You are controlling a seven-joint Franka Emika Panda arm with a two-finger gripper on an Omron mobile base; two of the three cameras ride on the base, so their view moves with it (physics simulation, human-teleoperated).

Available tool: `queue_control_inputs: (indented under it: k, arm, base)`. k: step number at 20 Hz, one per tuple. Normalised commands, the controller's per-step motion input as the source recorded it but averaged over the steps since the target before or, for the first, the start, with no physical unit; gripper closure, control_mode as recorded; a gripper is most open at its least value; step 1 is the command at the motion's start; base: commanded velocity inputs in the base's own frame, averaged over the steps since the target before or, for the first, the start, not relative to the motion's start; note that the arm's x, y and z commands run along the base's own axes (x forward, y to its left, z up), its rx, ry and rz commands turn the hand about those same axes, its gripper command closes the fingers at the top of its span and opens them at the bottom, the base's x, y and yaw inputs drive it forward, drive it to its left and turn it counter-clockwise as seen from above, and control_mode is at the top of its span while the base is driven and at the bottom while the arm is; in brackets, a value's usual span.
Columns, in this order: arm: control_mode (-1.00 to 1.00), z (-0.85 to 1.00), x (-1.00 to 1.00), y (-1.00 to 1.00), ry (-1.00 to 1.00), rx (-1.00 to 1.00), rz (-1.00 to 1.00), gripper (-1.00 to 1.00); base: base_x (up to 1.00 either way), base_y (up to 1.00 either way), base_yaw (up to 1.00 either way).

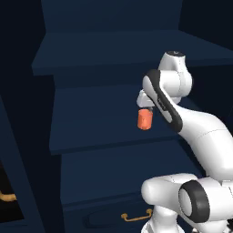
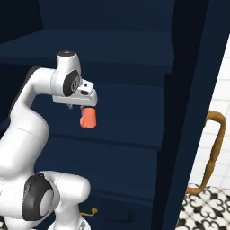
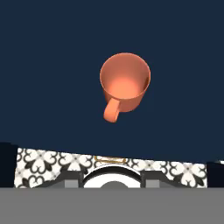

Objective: Pick the kettle from the counter and place it on the tray. Then pick the mug from the cabinet and place it on the tray. Then close the cabinet doors.

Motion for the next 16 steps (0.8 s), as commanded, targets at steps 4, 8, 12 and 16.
queue_control_inputs:
  k: [4,8,12,16]
  arm:
    - [-1.0,-0.13,-0.28,-0.01,0.0,-0.03,0.02,-1.0]
    - [-1.0,-0.38,-0.76,0.08,-0.17,0.0,0.03,-1.0]
    - [-1.0,-0.34,-0.4,0.17,-0.12,0.0,-0.07,-1.0]
    - [-1.0,-0.25,0.02,0.06,0.09,0.0,-0.11,-1.0]
  base:
    - [0.0,0.0,0.0]
    - [0.0,0.0,0.0]
    - [0.0,0.0,0.0]
    - [0.0,0.0,0.0]
